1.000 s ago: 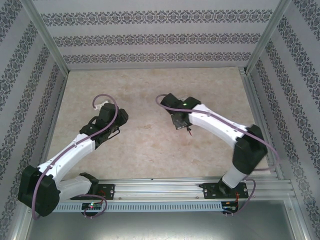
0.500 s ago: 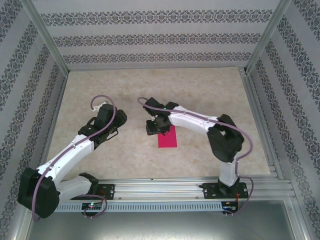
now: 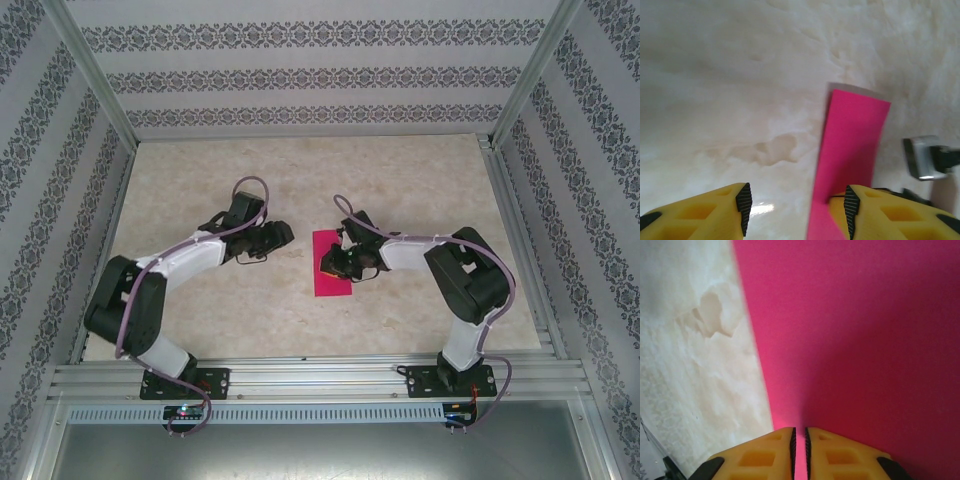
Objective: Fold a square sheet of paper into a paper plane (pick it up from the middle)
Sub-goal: Turn over the paper at the center of the table, then third fold the triangle at the center of the table.
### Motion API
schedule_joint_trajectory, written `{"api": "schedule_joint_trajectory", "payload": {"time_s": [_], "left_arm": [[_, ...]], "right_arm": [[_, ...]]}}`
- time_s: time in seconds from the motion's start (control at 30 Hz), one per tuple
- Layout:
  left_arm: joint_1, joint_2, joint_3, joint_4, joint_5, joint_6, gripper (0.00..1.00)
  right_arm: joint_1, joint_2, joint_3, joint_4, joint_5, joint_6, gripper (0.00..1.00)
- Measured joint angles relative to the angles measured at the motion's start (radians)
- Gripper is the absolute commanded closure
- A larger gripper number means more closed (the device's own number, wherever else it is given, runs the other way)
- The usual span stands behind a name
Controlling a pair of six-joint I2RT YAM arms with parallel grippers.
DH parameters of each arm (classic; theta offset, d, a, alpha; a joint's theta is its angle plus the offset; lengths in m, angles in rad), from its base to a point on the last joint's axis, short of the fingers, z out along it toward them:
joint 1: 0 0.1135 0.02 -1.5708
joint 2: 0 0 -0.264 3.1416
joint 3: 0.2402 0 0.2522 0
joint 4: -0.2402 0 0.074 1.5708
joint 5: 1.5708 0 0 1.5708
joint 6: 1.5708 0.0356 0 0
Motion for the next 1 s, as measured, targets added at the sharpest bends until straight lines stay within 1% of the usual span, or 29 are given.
{"api": "schedule_joint_trajectory", "payload": {"time_s": [0.1,0.17,0.23,0.27,0.43,0.57,0.63,0.83,1.0], "left_arm": [[-0.015,0.083,0.066,0.011,0.068,0.005,0.51],[-0.029,0.145,0.122,0.011,0.105,0.012,0.56],[-0.040,0.199,0.174,0.010,0.129,0.018,0.59],[-0.046,0.222,0.196,0.010,0.138,0.019,0.62],[-0.057,0.310,0.261,0.010,0.173,0.020,0.66],[-0.059,0.373,0.304,0.011,0.204,0.021,0.69],[-0.066,0.393,0.318,0.010,0.208,0.024,0.69],[-0.079,0.410,0.329,-0.004,0.209,0.037,0.71],[-0.078,0.421,0.333,-0.018,0.190,0.046,0.71]], "right_arm": [[0.008,0.009,-0.026,0.099,-0.006,0.069,0.83],[0.019,0.016,-0.032,0.148,-0.002,0.101,0.82],[0.029,0.014,-0.040,0.172,0.010,0.116,0.79],[0.030,0.005,-0.047,0.179,0.016,0.116,0.76],[0.015,-0.103,-0.080,0.123,0.025,0.070,0.71],[-0.026,-0.221,-0.085,0.066,0.035,0.008,0.70],[-0.048,-0.248,-0.092,0.046,0.048,-0.013,0.69],[-0.107,-0.227,-0.152,0.011,0.053,-0.020,0.68],[-0.109,-0.179,-0.156,0.011,0.039,-0.020,0.68]]}}
